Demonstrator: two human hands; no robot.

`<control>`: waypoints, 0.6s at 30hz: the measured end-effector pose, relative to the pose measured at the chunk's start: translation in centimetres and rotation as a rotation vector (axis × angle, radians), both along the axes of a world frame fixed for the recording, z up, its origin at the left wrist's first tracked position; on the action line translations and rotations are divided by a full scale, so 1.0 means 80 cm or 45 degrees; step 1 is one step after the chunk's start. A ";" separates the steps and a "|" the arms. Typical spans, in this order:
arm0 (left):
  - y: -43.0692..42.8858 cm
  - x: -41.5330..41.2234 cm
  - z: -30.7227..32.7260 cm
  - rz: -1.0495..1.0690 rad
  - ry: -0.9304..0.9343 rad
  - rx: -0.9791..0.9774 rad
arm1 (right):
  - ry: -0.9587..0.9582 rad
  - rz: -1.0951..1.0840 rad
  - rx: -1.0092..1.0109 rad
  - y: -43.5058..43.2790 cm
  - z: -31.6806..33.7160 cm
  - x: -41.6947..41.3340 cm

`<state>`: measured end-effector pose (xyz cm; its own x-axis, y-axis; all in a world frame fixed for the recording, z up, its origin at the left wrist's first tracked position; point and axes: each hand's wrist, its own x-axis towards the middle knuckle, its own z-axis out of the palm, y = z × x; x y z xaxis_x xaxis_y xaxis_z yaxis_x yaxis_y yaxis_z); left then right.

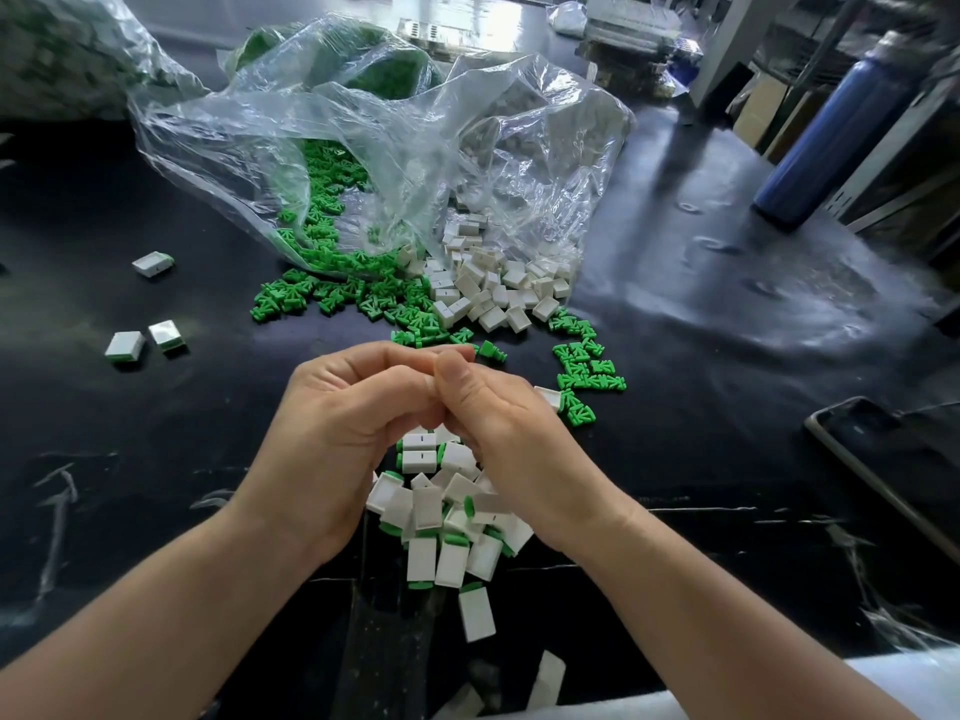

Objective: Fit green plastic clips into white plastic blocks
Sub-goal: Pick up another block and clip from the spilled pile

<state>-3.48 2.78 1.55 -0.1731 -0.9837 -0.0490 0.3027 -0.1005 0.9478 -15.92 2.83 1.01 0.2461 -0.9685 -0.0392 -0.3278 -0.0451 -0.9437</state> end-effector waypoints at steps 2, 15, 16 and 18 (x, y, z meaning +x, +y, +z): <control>-0.001 0.000 -0.001 0.008 -0.015 0.002 | -0.079 0.024 0.054 -0.001 0.002 -0.002; -0.004 0.002 0.000 -0.025 0.008 -0.034 | -0.379 0.027 0.380 -0.015 0.014 -0.017; -0.006 0.005 0.000 0.000 -0.028 -0.033 | -0.376 -0.012 0.347 -0.017 0.015 -0.020; -0.013 0.010 -0.003 0.095 -0.121 -0.025 | -0.312 -0.095 0.261 -0.020 0.016 -0.026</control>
<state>-2.67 1.75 1.30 -0.0951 -0.9946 -0.0422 0.2169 -0.0620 0.9742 -17.99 1.24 2.31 0.2006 -0.9623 -0.1837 -0.0851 0.1697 -0.9818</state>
